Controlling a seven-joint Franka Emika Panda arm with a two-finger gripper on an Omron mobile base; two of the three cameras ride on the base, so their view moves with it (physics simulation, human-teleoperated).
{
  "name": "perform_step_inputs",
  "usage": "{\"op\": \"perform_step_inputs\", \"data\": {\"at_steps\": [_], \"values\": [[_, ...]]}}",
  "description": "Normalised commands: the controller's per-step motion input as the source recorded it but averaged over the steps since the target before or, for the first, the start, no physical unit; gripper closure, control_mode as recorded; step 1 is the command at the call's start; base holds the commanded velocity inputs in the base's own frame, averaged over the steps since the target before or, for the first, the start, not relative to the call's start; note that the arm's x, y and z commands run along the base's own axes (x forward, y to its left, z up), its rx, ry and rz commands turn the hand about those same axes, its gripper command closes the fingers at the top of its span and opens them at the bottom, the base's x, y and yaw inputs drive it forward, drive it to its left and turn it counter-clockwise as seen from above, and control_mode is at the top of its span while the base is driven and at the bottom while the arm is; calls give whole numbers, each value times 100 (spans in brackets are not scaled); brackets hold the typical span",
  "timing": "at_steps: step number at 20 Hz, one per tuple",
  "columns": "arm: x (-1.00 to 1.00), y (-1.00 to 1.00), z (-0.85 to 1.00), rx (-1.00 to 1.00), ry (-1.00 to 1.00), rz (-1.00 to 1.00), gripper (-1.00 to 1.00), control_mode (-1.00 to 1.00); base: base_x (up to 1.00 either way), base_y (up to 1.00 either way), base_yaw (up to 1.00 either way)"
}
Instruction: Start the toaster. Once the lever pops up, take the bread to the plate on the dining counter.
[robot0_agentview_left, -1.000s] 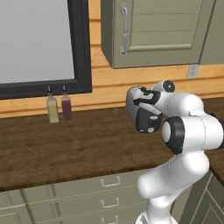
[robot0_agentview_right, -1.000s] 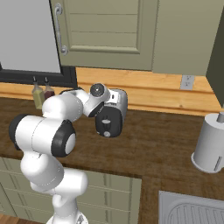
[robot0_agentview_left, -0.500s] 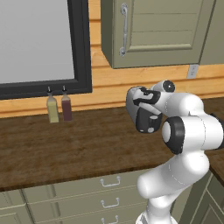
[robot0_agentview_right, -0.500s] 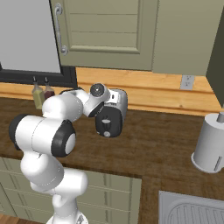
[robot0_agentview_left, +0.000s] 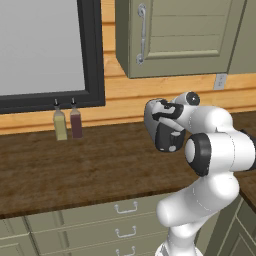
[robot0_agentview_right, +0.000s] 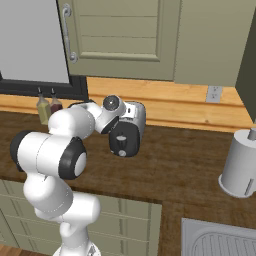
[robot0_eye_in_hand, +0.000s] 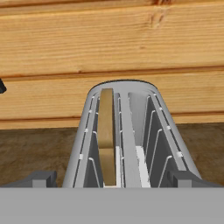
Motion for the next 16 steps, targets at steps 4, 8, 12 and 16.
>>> {"op": "perform_step_inputs", "data": {"at_steps": [4,8,12,16], "values": [[0,0,0,0,0,0,-100,-100,0,0,0],[0,0,0,0,0,0,-100,-100,0,0,0],[0,0,0,0,0,0,-100,-100,0,0,0],[0,0,0,0,0,0,-100,-100,0,0,0]]}}
